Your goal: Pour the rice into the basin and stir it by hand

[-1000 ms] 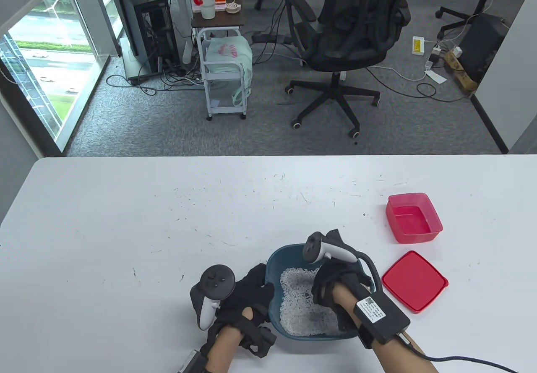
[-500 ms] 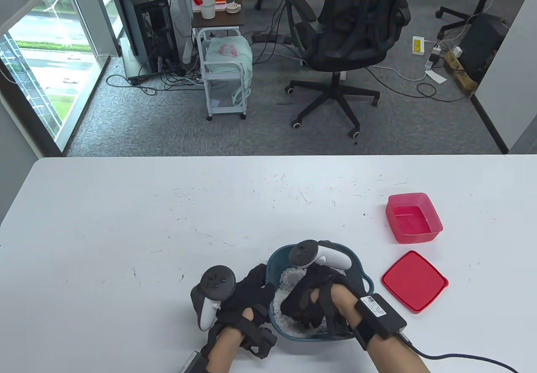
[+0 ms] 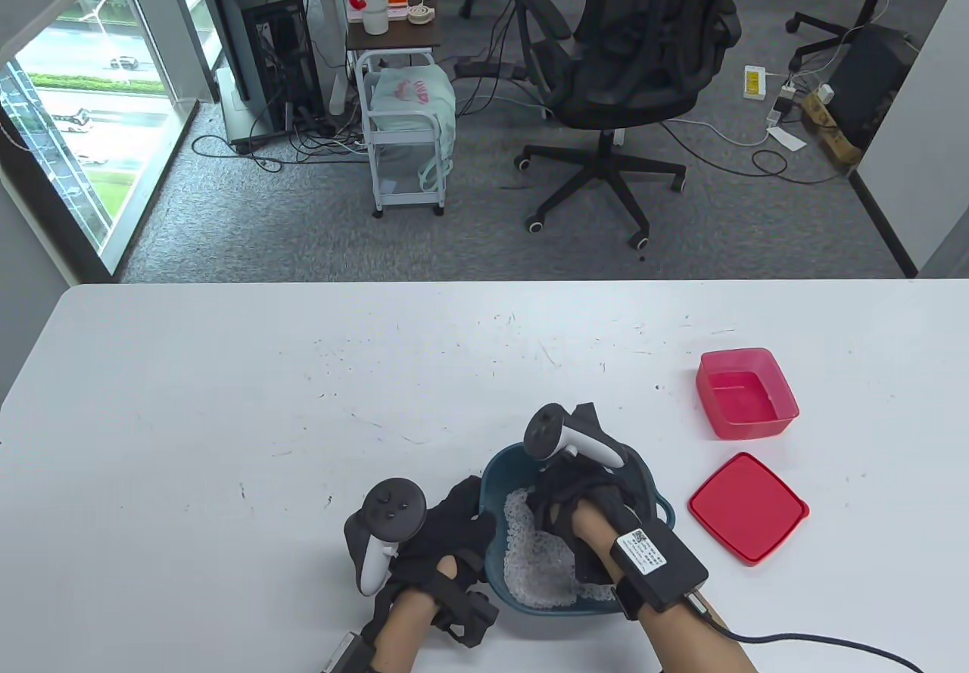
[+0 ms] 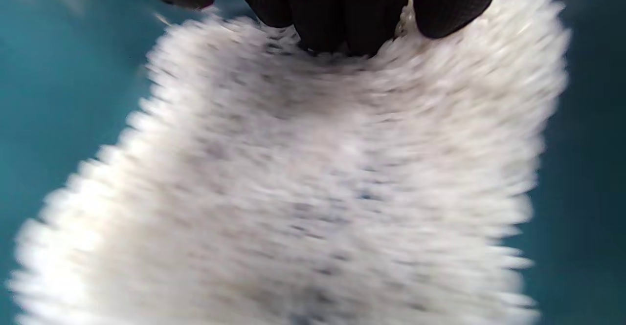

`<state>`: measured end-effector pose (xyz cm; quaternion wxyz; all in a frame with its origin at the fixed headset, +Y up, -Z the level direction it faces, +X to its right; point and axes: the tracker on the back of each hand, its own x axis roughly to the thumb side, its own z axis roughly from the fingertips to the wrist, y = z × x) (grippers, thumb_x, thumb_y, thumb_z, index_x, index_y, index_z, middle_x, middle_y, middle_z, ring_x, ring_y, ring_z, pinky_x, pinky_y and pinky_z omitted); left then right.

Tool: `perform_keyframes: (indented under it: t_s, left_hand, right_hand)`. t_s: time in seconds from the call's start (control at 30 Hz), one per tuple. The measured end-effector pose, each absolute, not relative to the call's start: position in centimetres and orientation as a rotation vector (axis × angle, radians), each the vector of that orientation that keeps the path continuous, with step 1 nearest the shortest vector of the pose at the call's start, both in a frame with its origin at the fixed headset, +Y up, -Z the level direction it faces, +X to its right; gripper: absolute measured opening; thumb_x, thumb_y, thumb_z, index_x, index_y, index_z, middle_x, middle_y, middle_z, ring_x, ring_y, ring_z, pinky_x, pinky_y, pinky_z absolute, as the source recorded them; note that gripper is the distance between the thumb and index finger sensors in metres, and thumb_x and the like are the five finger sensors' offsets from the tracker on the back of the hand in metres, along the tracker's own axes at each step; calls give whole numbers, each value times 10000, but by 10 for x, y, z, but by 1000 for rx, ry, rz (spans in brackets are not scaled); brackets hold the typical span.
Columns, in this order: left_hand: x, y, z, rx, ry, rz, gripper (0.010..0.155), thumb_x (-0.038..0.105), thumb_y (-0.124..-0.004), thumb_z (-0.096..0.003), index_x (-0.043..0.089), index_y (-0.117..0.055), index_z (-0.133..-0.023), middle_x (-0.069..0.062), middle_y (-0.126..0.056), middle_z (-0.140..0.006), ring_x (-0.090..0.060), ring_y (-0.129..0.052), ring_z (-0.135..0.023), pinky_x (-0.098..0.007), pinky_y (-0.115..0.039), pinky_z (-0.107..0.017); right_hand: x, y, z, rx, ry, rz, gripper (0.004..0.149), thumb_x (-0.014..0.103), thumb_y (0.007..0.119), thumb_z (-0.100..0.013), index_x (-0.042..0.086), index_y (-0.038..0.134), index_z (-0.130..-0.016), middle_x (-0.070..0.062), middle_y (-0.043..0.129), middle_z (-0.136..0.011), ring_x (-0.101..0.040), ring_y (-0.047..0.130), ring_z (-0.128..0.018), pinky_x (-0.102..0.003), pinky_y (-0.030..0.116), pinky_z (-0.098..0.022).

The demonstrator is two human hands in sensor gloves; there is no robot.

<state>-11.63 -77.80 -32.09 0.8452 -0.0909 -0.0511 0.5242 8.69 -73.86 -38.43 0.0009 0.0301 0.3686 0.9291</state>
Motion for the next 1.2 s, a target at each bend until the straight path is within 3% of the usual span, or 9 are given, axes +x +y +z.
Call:
perform_keyframes:
  t_s: [0.17,0.3,0.37,0.5,0.6,0.9,1.03,1.2]
  left_hand:
    - [-116,-778,-320,-188,-97,1102,659,262,-860,-444,-38,-667,-999,-339,-823,-898,-169,-1110,-80,-292,-981,-16]
    - [-116,-778,-320,-189,-93,1104,659,261,-860,-444,-39,-666,-998,-339,-824,-895,-170,-1109,-78,-291,-982,-15]
    - [-116,-778,-320,-190,-92,1106,660,262,-860,-444,-38,-665,-998,-338,-822,-897,-169,-1109,-78,-290,-982,-15]
    - [-116,-778,-320,-190,-85,1099,659,264,-859,-444,-36,-667,-998,-337,-826,-895,-169,-1110,-76,-290,-982,-14]
    - [-116,-778,-320,-194,-88,1103,660,265,-860,-444,-34,-666,-999,-335,-825,-897,-171,-1110,-78,-292,-982,-16]
    - [-116,-777,-321,-199,-115,1091,660,261,-861,-443,-33,-664,-1001,-337,-822,-899,-174,-1112,-86,-296,-982,-20]
    - [-117,-778,-322,-201,-116,1087,662,269,-860,-443,-31,-666,-1000,-335,-826,-897,-169,-1113,-92,-294,-983,-19]
    - [-117,-778,-321,-201,-109,1089,659,270,-855,-445,-35,-666,-998,-334,-826,-895,-167,-1117,-70,-292,-987,-17]
  right_hand:
    - [89,-745,-362,104,1378,3090,635,392,744,-348,-7,772,-842,-268,895,-782,-457,953,-608,-577,802,-392]
    - [88,-750,-346,220,1533,2942,640,386,762,-328,-84,848,-755,-320,998,-632,-474,1053,-419,-570,854,-270]
    - [86,-750,-342,328,1571,2814,636,392,767,-322,-81,873,-734,-314,1019,-605,-467,1063,-394,-564,859,-255]
    - [79,-750,-342,584,1521,2454,631,394,766,-324,-56,868,-754,-292,1004,-658,-485,1035,-468,-587,839,-310]
    - [74,-756,-348,620,1506,2222,636,388,761,-333,-36,811,-805,-275,939,-753,-487,974,-600,-610,804,-392]
    - [74,-748,-386,407,1166,2312,646,394,720,-370,79,618,-925,-201,675,-942,-445,723,-831,-643,651,-531]
    - [76,-739,-389,281,1018,2682,620,395,727,-372,72,691,-900,-205,760,-892,-452,789,-787,-646,659,-519]
    - [82,-744,-384,144,1146,3121,621,400,729,-363,54,731,-879,-228,821,-857,-450,864,-728,-609,735,-475]
